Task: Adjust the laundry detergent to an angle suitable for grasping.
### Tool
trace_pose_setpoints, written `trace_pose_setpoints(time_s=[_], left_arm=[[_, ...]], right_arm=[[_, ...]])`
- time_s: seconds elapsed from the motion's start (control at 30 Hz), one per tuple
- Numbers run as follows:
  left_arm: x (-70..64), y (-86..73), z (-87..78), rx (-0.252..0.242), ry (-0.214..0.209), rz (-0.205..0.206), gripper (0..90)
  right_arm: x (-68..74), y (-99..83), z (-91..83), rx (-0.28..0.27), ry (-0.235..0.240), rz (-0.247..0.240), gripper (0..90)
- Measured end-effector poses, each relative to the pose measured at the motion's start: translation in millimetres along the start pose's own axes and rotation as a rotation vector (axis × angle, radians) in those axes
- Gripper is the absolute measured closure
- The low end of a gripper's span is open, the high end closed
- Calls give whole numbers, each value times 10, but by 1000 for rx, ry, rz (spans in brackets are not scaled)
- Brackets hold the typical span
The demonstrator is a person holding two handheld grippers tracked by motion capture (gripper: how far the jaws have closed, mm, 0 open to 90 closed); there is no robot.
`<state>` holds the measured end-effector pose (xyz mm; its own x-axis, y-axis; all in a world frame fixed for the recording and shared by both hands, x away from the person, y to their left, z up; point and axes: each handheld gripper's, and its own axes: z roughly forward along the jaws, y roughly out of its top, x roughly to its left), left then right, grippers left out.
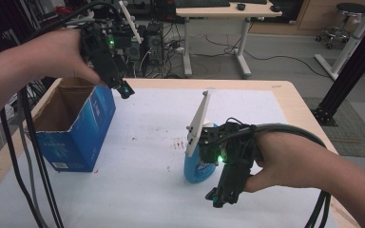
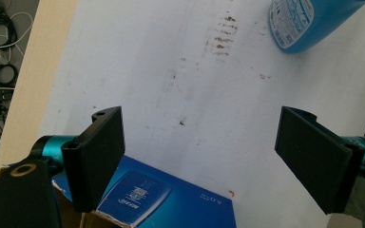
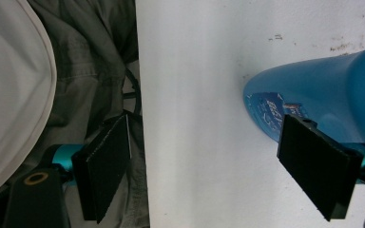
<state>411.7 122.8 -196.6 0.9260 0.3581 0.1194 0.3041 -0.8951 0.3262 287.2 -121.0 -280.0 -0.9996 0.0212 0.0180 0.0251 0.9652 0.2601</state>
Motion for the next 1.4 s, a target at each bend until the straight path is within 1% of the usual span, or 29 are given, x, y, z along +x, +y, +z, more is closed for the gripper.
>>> trace_pose_setpoints(time_s=[0.03, 0.07, 0.1, 0.2, 0.23, 0.3, 0.33, 0.4, 0.57, 0.63, 0.67, 0.7, 0.8, 0.83, 0.87, 0.97, 1.07, 1.17, 1.37, 1.4], left_arm=[[0, 0, 0, 0, 0, 0, 172], [-4, -2, -6, -2, 1, -4, 172], [-4, -2, -15, 1, 4, -3, 172], [-6, -2, -18, -3, 4, -4, 171], [-6, -2, -17, -1, 3, -2, 171], [-9, -2, -16, 0, 3, -2, 172], [-9, 0, -14, 2, 4, -1, 171], [-6, 2, -16, 3, 7, 3, 172], [-12, 12, -26, -8, 10, 3, 172], [-22, 13, -31, -5, 14, 4, 171], [-27, 11, -34, -4, 13, 4, 172], [-34, 12, -35, -9, 16, 7, 171], [-62, 18, -53, -15, 21, 9, 171], [-67, 21, -56, -17, 21, 13, 171], [-75, 26, -58, -17, 21, 18, 171], [-116, 46, -56, -32, 17, 22, 172], [-166, 72, -58, -43, 14, 38, 172], [-225, 95, -48, -61, 18, 36, 171], [-365, 134, 60, -100, -12, 39, 171], [-394, 143, 87, -108, -16, 46, 172]], right_arm=[[1, 0, -1, -1, -4, -3, 180], [-11, -5, -11, 9, -9, -28, 180], [10, -4, -12, -2, -2, -3, 180], [12, -12, -21, -3, -1, 2, 180], [-7, -18, -20, 5, -8, -24, 180], [-5, -19, -17, 6, -8, -21, 180], [9, -16, -12, -5, -3, -4, 180], [16, -14, -14, -7, -1, 1, 180], [8, -8, -8, -8, -1, -8, 180], [6, -13, -8, -10, 2, -7, 180], [-14, -21, -13, -3, -2, -29, 180], [4, -22, -12, -10, 5, -6, 180], [12, -41, -27, -11, 5, -1, 180], [8, -51, -34, -14, 2, -7, 180], [14, -54, -38, -15, 3, 0, 180], [18, -72, -54, -18, -4, -3, 180], [38, -90, -71, -19, -8, -3, 180], [53, -113, -86, -21, -8, -7, 180], [69, -152, -139, -28, -25, -2, 180], [71, -155, -145, -28, -25, -2, 180]])
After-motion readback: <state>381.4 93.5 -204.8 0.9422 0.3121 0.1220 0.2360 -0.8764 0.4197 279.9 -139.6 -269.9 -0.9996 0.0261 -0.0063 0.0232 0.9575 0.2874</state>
